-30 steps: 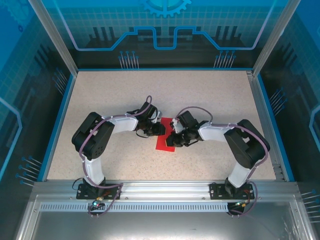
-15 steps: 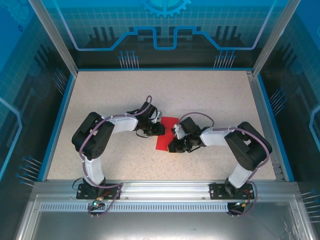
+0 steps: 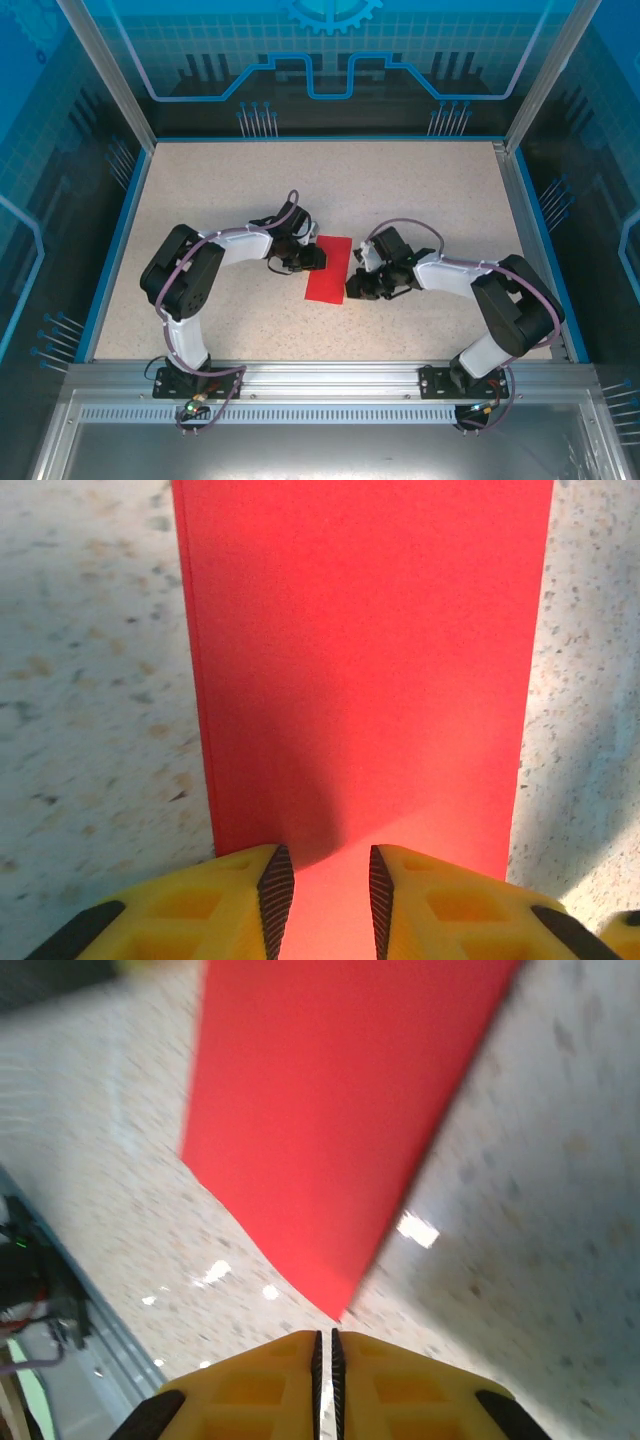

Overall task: Fold a paper plane with a square sheet of paper (pick it up from the middle)
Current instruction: Fold the square sheet of paper in half at the center of the table, then fold the triangle a second time at the center of the table.

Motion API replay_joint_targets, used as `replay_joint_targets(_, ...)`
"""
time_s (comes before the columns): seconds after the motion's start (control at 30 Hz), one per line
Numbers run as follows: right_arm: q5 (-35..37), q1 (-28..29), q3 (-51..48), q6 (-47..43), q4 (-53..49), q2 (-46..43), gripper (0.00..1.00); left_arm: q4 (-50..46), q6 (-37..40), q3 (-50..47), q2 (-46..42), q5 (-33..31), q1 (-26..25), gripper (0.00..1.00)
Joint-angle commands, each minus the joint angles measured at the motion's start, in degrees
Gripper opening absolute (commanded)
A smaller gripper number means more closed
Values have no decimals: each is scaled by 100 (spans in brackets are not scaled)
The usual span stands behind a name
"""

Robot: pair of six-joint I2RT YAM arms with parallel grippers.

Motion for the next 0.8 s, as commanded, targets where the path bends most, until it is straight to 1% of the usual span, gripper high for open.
replay_joint_targets(0.0, -98, -154, 459, 134, 23, -72, 14, -943, 32, 66, -72, -307, 93, 34)
replay_joint_targets(0.2, 109, -245, 968, 72, -82, 450, 17, -959, -100, 318, -376, -73, 90, 39)
replay_joint_targets(0.33, 344, -239, 1302, -40, -252, 854, 20, -1139, -129, 334, -730, -103, 90, 44)
replay_joint_targets(0.43, 537, -131, 1534, -134, -445, 1067, 23, -1418, -133, 256, -1031, -226, 96, 49)
replay_joint_targets(0.53, 667, -50, 1698, -129, -574, 1249, 27, -1572, -320, -17, -1362, -258, 87, 58)
replay_joint_targets(0.6, 837, 45, 1807, -171, -732, 1321, 28, -1607, -465, -281, -1585, -262, 89, 62)
replay_joint_targets(0.7, 1104, 187, 1939, -181, -970, 1428, 30, -1598, -767, -734, -1946, -296, 88, 65)
replay_joint_targets(0.77, 1264, 274, 1951, -139, -1049, 1474, 31, -1397, -1057, -1082, -2204, -209, 73, 66)
